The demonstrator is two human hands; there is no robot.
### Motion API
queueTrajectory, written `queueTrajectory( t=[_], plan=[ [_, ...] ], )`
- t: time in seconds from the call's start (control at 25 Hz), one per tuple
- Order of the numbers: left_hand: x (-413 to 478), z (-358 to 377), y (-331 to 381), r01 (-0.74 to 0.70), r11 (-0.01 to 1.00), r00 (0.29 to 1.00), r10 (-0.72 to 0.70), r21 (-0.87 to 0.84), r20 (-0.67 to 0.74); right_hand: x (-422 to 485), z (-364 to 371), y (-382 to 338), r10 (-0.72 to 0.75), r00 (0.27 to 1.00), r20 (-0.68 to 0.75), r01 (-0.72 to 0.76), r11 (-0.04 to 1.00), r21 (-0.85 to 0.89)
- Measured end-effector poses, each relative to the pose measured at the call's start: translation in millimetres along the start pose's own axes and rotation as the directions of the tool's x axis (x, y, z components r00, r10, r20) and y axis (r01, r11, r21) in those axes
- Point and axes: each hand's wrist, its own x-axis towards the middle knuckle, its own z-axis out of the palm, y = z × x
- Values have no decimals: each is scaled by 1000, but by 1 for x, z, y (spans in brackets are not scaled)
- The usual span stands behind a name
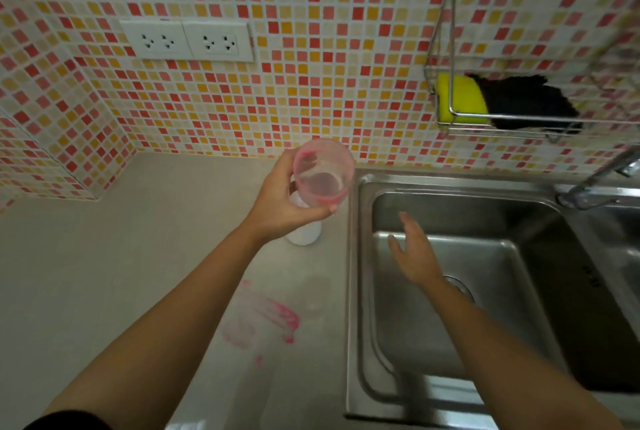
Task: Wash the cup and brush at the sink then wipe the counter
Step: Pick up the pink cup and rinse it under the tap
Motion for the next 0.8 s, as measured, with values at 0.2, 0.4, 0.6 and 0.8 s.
queueTrajectory(
  t=[0.2,0.4,0.6,0.8],
  plan=[
    [4,127,7,23,994,989,-38,104,144,-43,-89,111,82,997,3,-77,944,-320],
    [12,235,-6,23,899,974,-119,438,194,-79,-175,219,241,966,-97,-253,781,-571],
    [31,308,-13,-143,663,950,-118,735,291,-99,-221,290,327,944,-47,-281,721,-634],
    [53,341,3,-348,313,907,-127,884,402,-104,-223,301,245,968,-48,-225,770,-596]
  ],
)
